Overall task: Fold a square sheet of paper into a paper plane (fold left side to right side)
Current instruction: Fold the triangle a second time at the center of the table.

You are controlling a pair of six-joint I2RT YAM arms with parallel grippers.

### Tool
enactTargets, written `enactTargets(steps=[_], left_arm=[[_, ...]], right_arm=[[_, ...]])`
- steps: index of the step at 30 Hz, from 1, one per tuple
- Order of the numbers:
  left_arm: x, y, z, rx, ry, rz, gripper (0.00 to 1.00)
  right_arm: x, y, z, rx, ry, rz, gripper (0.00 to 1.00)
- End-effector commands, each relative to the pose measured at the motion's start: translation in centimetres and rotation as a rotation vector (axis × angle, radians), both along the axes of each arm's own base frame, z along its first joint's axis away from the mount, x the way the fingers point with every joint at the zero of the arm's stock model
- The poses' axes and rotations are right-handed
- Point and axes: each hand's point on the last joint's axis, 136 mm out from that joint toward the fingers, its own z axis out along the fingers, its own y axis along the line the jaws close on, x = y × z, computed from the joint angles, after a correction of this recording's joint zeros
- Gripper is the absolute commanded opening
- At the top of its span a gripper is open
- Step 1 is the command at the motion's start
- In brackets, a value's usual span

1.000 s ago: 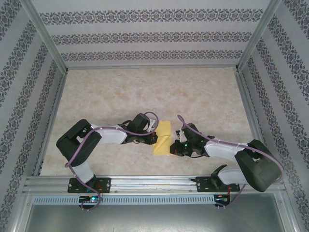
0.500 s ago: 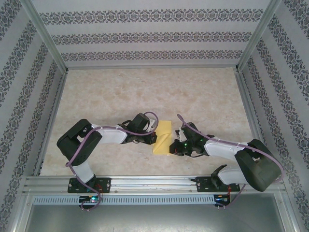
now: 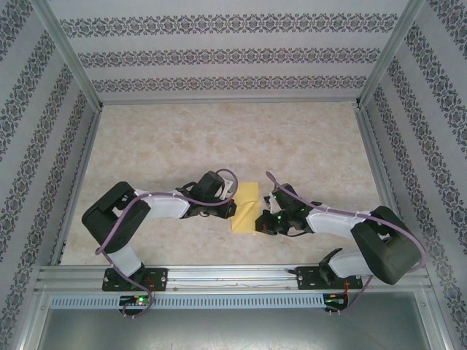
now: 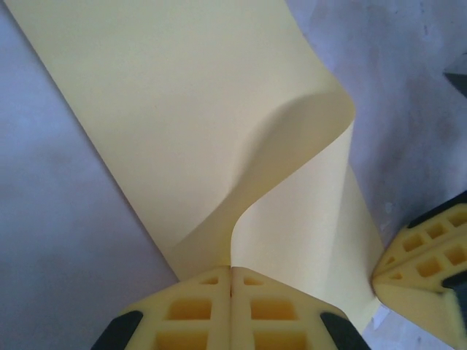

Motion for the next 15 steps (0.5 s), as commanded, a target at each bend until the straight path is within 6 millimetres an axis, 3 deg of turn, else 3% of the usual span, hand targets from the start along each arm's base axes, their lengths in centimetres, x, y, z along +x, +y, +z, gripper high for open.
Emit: enactTargets(steps=[1, 15], left_arm=[[0.3, -0.1, 1.4, -0.034, -0.037, -0.016, 0.0], [0.6, -0.2, -0.2, 0.002, -0.012, -0.02, 0.0]], right_arm=[[-0.2, -0.9, -1.2, -0.062, 0.021, 0.001, 0.0], [-0.4, -1.2, -1.4, -0.084, 0.02, 0.01, 0.0]])
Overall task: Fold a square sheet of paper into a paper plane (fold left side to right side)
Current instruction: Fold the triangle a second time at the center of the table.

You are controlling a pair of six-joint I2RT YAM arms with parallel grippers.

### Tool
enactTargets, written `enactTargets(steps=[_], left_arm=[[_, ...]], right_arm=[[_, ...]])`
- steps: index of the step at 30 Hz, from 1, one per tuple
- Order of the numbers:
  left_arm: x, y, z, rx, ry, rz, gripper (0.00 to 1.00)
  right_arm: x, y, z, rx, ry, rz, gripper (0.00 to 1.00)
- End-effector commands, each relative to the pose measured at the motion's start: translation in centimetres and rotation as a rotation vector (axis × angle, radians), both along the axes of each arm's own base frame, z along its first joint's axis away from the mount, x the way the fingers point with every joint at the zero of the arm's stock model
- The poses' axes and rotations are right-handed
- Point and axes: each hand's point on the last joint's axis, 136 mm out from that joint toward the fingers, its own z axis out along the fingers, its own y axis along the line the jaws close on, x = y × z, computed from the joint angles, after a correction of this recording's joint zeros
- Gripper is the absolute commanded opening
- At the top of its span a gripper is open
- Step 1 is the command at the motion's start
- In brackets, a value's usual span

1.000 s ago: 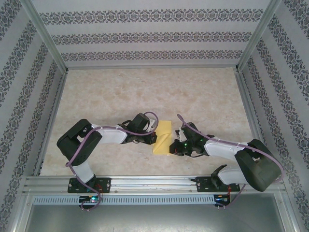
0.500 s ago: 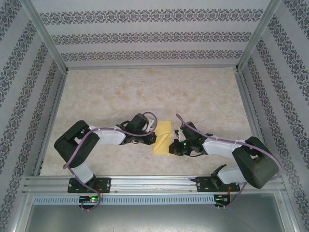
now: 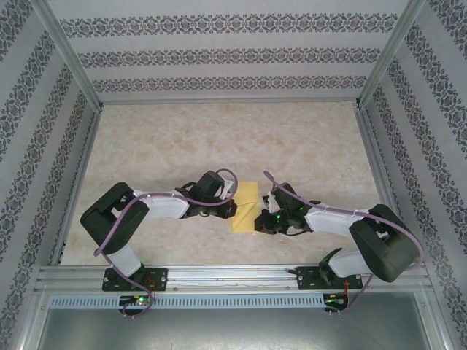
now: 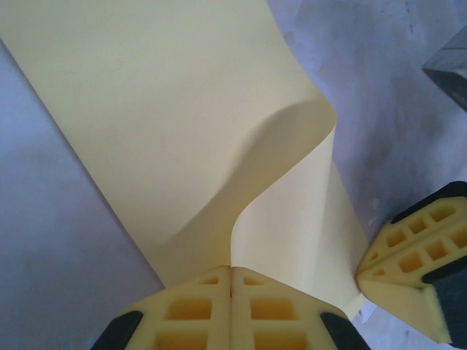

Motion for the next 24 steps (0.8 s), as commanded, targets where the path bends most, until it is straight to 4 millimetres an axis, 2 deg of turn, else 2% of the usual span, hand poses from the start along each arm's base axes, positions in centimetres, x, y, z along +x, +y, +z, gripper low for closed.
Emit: enactTargets(steps=[1, 24], left_arm=[[0.89, -0.08, -0.11, 0.01, -0.027, -0.005, 0.0], [1.44, -0.25, -0.43, 0.015, -0.038, 0.002, 0.0]], right_arm=[[-0.54, -1.33, -1.34, -0.079, 0.026, -0.009, 0.0], [-0.81, -1.5, -1.5, -0.08, 0.033, -0.007, 0.0]])
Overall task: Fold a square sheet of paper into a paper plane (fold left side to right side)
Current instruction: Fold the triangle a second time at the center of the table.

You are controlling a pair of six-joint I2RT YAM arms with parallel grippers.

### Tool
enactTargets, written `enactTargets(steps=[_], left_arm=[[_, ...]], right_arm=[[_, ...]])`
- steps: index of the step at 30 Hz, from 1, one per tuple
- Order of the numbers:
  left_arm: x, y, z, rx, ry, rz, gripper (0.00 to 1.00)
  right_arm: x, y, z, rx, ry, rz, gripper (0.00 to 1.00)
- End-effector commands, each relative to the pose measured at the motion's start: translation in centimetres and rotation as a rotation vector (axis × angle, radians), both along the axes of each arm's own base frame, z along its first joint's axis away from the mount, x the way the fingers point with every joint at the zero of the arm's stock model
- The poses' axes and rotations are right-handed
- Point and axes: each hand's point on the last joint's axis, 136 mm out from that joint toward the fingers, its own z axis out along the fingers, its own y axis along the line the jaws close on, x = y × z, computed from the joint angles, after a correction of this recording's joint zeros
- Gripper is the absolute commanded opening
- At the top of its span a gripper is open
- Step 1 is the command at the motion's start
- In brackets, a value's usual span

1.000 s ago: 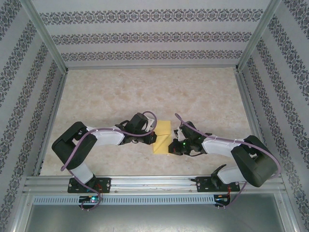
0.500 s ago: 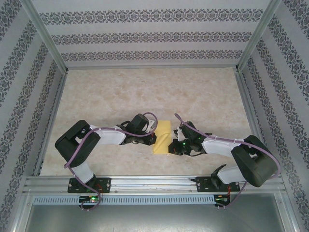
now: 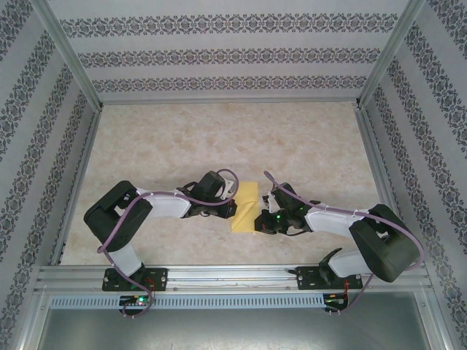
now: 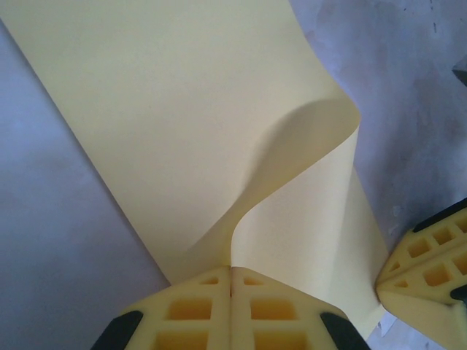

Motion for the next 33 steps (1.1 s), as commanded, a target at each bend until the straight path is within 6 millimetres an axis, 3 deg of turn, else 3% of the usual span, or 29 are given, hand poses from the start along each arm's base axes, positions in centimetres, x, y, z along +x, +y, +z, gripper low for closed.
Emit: enactTargets(steps=[1, 13, 25, 33], left_arm=[[1.1, -0.4, 0.2, -0.005, -0.035, -0.007, 0.0], [0.6, 0.0, -1.3, 0.018, -0.003, -0.009, 0.0], [-0.6, 1.1, -2.3, 0.073, 0.017, -0.015, 0.0], [-0.6, 1.2, -2.2, 0.086, 0.01, -0.015, 0.0]], right_arm=[[-0.8, -1.5, -1.5, -0.08, 0.033, -0.009, 0.0], [-0.6, -1.1, -1.0, -0.059, 0.026, -0.001, 0.0], [1.8, 1.2, 5.2, 0.144, -0.093, -0.035, 0.0], [4.0, 3.0, 6.0, 0.227, -0.145, -0.092, 0.0]])
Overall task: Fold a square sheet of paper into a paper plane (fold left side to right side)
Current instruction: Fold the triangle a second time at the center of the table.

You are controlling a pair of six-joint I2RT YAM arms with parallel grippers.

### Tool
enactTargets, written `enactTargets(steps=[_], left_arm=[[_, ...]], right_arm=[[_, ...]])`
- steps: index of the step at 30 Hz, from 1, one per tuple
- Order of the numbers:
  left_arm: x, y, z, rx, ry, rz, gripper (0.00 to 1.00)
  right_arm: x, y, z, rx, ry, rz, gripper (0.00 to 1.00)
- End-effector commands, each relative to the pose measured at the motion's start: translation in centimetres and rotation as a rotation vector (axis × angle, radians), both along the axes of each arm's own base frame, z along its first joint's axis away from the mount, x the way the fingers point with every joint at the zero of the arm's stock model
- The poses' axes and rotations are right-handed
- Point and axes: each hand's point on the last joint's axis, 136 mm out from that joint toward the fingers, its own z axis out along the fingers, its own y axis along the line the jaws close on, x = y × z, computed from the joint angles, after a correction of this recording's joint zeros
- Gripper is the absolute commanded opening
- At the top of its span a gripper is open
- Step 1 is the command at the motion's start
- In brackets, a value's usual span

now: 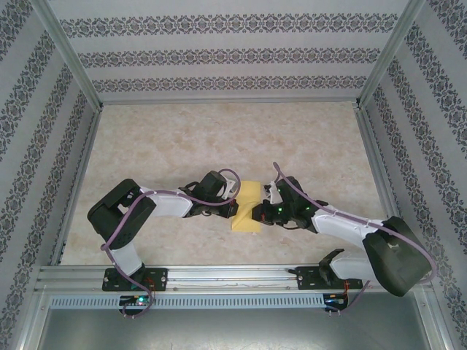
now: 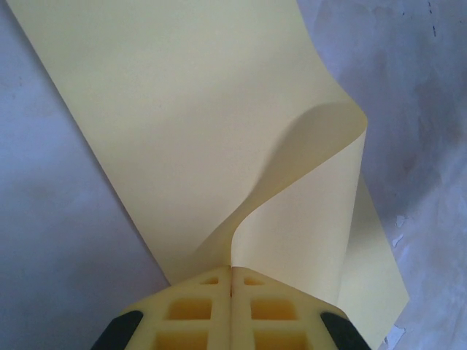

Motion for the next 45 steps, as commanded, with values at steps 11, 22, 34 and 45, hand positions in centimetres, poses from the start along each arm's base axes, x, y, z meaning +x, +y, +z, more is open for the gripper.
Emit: enactTargets(steps=[11, 22, 34, 45], left_arm=[[-1.1, 1.7, -1.9, 0.105, 0.027, -0.001, 0.0], [-1.1, 1.9, -2.3, 0.123, 0.032, 0.005, 0.0], [-1.2, 1.9, -3.0, 0.147, 0.048, -0.004, 0.0], [-1.1, 1.7, -2.8, 0.142, 0.044, -0.001, 0.01]], right_arm=[[3.1, 3.0, 0.3, 0.037, -0.055, -0.006, 0.0], [3.2, 2.8, -2.4, -0.029, -0.02, -0.006, 0.0], [2.6, 1.9, -4.2, -0.082, 0.01, -0.018, 0.0], [2.0, 1.1, -5.4, -0.117, 0.04, -0.035, 0.0]])
